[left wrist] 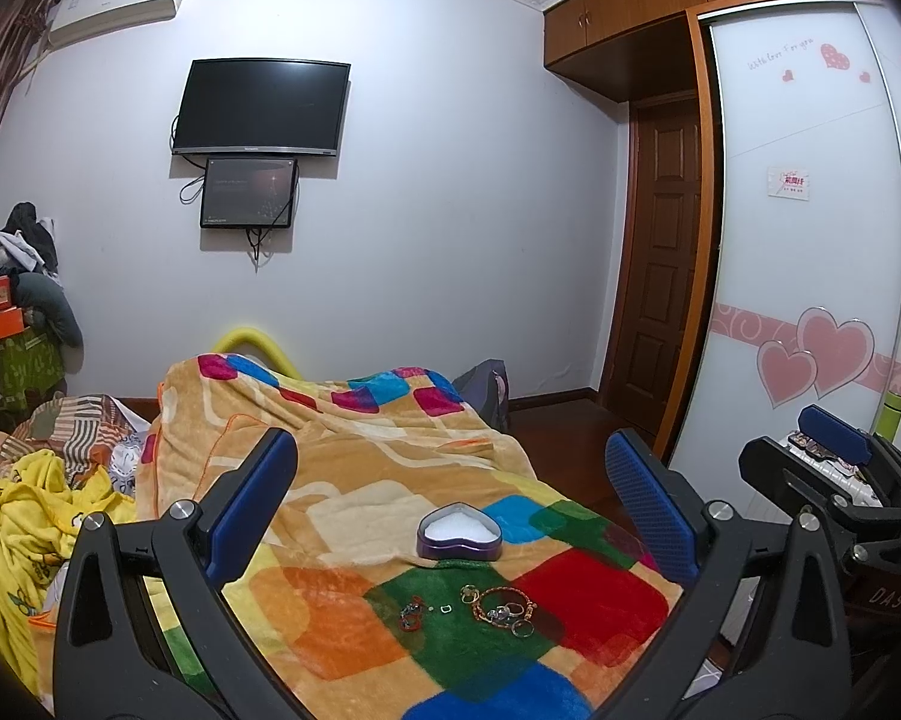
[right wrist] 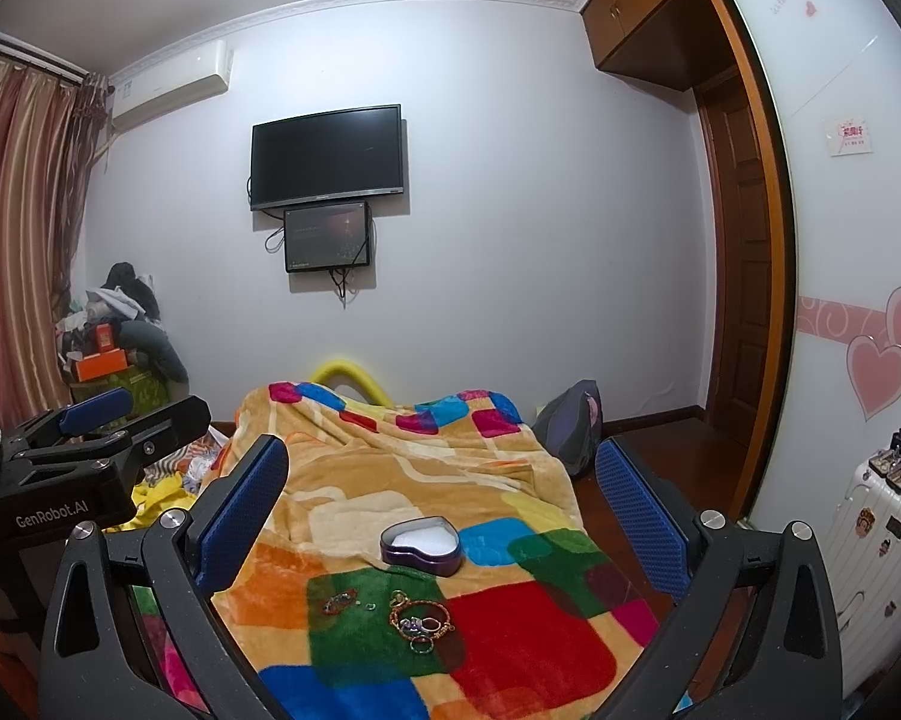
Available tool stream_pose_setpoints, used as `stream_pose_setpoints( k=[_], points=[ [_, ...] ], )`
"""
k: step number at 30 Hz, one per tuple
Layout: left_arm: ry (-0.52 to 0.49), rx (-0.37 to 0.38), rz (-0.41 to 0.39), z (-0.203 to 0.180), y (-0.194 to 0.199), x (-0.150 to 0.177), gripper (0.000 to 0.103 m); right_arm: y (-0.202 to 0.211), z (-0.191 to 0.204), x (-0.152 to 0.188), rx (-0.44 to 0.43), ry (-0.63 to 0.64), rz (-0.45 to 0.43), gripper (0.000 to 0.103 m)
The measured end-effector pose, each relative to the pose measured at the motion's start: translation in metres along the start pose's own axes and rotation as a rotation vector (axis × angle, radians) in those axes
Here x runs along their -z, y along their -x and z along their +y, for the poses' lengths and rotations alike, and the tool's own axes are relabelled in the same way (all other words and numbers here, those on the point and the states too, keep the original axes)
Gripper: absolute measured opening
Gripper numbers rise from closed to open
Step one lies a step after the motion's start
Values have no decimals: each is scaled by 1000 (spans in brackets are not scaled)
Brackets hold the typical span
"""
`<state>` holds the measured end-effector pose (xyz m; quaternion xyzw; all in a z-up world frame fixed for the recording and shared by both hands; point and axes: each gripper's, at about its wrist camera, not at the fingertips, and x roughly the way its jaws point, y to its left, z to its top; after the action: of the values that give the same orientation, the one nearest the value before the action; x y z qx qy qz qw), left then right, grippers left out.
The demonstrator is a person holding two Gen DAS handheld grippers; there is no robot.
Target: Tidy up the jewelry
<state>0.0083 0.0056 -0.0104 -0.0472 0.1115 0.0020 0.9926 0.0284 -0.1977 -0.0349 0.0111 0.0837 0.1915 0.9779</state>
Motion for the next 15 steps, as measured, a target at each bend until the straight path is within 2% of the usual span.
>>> stream_pose_setpoints(
  k=[15],
  points=[
    [4, -1, 8, 0, -4, 0, 103, -6, -3, 3, 13, -3, 23, 102]
  ],
)
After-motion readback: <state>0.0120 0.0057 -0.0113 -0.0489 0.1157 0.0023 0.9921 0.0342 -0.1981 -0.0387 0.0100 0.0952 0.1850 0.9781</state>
